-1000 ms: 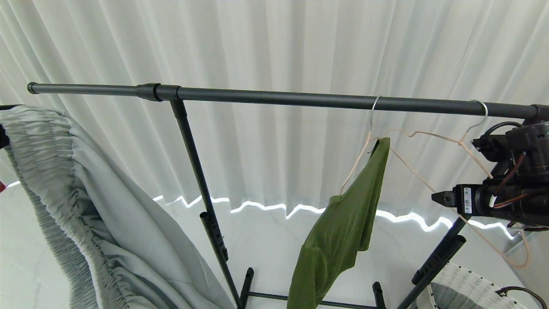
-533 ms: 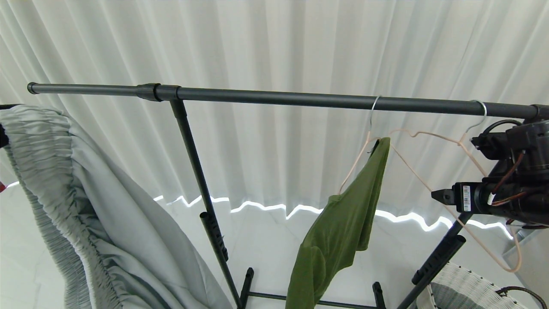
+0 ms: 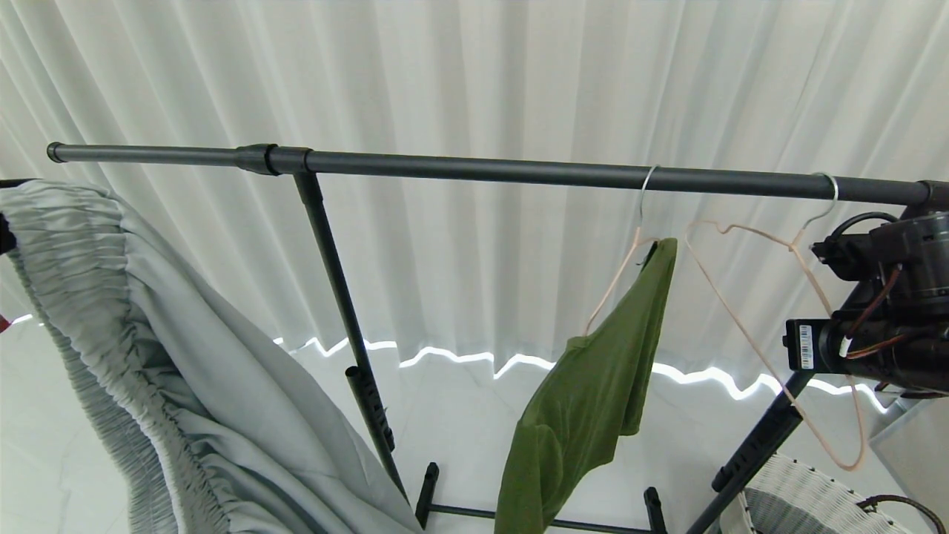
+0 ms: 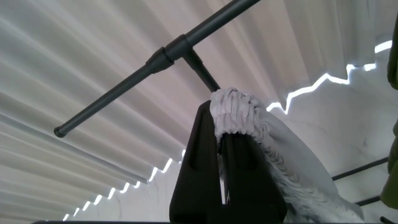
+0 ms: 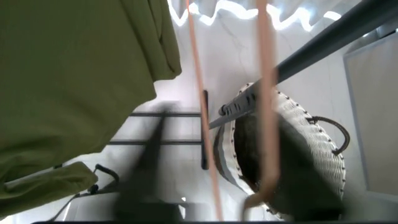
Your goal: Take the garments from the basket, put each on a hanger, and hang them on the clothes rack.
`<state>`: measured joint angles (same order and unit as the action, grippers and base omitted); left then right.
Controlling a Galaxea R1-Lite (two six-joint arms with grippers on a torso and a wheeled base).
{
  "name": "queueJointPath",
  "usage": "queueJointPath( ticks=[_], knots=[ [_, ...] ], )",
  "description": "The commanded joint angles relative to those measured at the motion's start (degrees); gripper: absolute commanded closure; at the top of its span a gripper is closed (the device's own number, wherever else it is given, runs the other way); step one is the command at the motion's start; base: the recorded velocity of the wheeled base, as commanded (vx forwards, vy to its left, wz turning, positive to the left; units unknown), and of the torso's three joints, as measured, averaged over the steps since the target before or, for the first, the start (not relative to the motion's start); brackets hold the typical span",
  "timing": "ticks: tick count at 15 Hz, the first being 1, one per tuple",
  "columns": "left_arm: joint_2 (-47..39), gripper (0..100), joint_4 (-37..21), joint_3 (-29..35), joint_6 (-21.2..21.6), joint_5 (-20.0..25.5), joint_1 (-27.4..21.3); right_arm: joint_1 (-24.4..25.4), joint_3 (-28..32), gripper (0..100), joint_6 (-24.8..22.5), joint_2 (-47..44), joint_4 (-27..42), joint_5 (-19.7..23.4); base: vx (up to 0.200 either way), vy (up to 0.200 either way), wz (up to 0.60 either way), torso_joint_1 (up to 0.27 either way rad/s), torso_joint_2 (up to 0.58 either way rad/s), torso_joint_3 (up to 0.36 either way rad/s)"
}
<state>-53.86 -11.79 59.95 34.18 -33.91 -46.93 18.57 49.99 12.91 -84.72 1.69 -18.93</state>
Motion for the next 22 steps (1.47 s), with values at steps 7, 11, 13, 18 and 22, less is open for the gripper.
queueJointPath(
  ticks=[7, 11, 13, 18, 22],
  knots=[
    [0.07, 100, 0.01, -0.1, 0.01, -0.01, 0.0, -0.11, 0.1, 100, 0.01, 0.7, -0.02, -0.05, 0.0, 0.0, 0.0, 0.0, 0.0, 0.0],
    [0.07, 100, 0.01, -0.36, -0.26, 0.08, 0.0, -0.02, 0.37, 100, 0.01, 4.92, -0.11, -1.19, 0.0, 0.0, 0.0, 0.0, 0.0, 0.0],
    [-0.11, 100, 0.01, -0.45, -0.26, 0.08, 0.0, -0.02, 0.1, 100, -0.17, 7.56, -0.02, -1.28, 0.0, 0.0, 0.0, 0.0, 0.0, 0.0],
    [-0.46, 100, 0.01, -0.45, 0.18, -0.01, 1.58, -0.02, -5.61, 100, -6.23, 17.05, 0.5, -2.6, -0.08, 0.0, 0.0, -0.001, 0.0, 0.001],
    [-0.46, 100, 0.01, -0.54, 0.18, -0.01, 2.55, -0.02, -9.48, 100, -11.42, 22.85, 0.33, -2.6, -0.2, 0.0, 0.0, 0.002, 0.0, 0.003]
  ],
)
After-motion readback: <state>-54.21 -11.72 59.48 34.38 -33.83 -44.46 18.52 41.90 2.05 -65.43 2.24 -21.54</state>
